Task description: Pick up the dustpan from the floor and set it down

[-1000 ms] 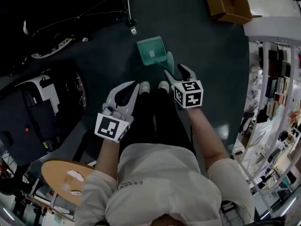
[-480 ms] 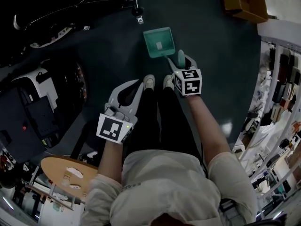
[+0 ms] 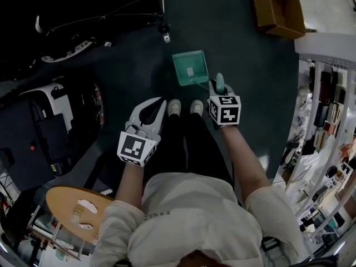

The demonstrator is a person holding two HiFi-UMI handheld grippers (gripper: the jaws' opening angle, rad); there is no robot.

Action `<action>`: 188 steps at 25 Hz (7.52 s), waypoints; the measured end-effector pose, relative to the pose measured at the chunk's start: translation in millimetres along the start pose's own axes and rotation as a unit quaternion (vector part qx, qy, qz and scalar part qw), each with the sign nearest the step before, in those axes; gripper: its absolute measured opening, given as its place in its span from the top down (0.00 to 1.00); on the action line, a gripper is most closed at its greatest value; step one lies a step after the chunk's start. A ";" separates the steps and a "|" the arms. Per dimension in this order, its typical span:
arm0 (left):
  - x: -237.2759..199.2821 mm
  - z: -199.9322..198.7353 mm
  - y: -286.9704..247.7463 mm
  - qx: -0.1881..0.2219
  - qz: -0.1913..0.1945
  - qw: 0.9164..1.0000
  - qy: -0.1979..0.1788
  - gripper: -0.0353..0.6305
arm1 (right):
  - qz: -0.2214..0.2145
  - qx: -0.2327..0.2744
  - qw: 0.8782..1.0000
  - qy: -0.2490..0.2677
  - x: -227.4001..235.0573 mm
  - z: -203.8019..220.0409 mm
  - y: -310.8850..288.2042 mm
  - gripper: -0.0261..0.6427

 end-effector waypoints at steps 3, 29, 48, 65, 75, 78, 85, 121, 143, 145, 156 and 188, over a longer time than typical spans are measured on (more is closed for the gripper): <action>10.0 -5.6 10.8 0.006 0.017 1.000 -0.002 0.92 | 0.009 0.012 1.000 -0.007 -6.5 6.8 43.1 0.97; 231.7 7.5 137.2 0.153 -0.027 0.987 0.036 0.92 | -0.042 0.114 0.991 0.065 7.4 165.2 311.7 0.97; 243.3 48.1 138.5 0.117 -0.056 0.990 0.056 0.92 | -0.019 0.087 0.996 0.021 33.1 194.4 305.8 0.97; 139.9 31.1 96.4 0.142 -0.100 0.980 0.097 0.92 | -0.036 0.023 0.999 0.023 30.2 93.5 192.3 0.96; 5.7 10.0 30.5 0.112 -0.114 0.980 0.117 0.92 | -0.005 -0.007 1.000 0.003 13.3 13.5 41.0 0.96; -22.9 15.6 10.6 0.096 -0.112 0.980 0.130 0.92 | 0.005 -0.009 1.000 -0.014 18.3 -0.1 -5.5 0.96; -69.2 17.9 -21.2 0.094 -0.118 0.978 0.146 0.92 | 0.019 -0.016 0.999 -0.020 19.0 -21.4 -71.4 0.96; 164.2 2.2 56.7 0.138 -0.061 0.986 0.075 0.92 | -0.048 0.247 0.967 -0.033 75.9 103.4 239.7 0.97; 289.4 50.4 138.6 0.164 -0.072 0.983 0.040 0.92 | -0.086 0.309 0.947 0.029 58.4 198.0 353.9 0.97; 306.1 66.8 157.6 0.168 -0.072 0.982 0.043 0.92 | -0.083 0.308 0.947 0.027 50.3 222.5 366.6 0.97; 411.0 150.6 289.7 0.180 -0.077 0.980 0.033 0.92 | -0.074 0.315 0.945 0.051 -27.1 367.8 447.7 0.97; 504.2 184.3 306.5 0.149 -0.028 0.988 0.018 0.92 | -0.065 0.300 0.949 0.064 -46.0 443.1 507.5 0.97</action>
Point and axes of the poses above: the fingertips, and each gripper's own axes: y backward along the fingers, x to its right, z out of its underside, the point moved 8 cm from there along y, backward along the fingers, and after that the axes turned 4 degrees about -x, right-handed, at the moved point
